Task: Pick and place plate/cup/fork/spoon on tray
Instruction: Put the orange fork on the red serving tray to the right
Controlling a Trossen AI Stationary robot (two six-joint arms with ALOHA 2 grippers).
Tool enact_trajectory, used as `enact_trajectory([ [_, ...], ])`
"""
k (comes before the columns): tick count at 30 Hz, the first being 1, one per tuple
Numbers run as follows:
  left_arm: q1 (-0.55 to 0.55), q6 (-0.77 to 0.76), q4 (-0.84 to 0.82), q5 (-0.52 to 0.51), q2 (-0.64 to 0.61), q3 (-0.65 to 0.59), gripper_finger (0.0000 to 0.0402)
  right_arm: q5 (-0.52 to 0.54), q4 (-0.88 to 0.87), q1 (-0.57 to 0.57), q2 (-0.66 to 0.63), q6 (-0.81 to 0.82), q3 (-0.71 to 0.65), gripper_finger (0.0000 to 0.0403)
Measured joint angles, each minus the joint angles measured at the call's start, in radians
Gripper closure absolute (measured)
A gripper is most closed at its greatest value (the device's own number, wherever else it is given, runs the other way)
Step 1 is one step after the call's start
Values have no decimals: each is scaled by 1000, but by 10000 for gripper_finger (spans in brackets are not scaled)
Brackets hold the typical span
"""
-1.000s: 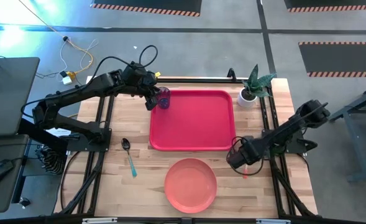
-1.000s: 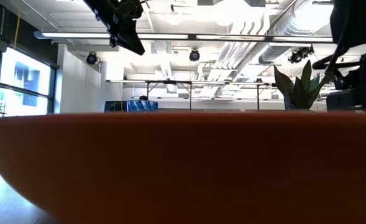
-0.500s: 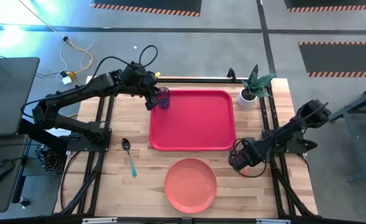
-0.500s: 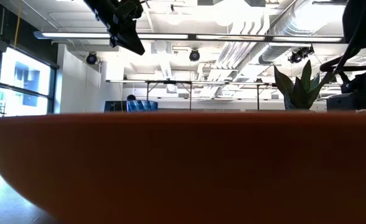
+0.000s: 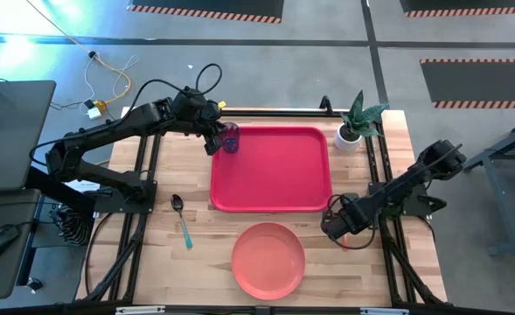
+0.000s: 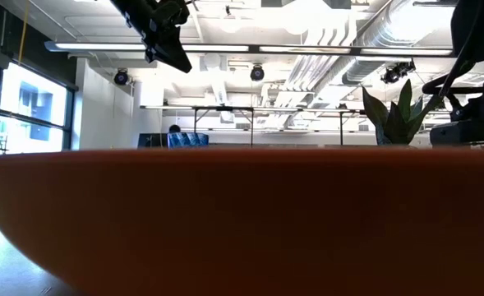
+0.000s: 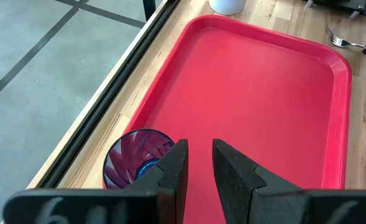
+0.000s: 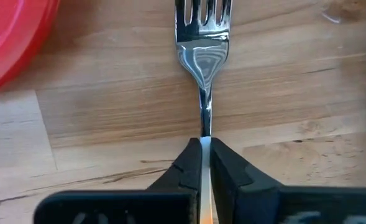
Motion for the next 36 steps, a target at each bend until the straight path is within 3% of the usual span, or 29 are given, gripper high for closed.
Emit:
enact_trajectory([
  [12, 0, 0, 1, 0, 0, 0, 337, 16, -121, 1, 2, -2, 102, 402],
  [26, 0, 0, 1, 0, 0, 0, 337, 270, -238, -19, 1, -7, 296, 402],
  [36, 0, 0, 1, 0, 0, 0, 337, 423, -322, -125, -35, -169, 407, 403],
])
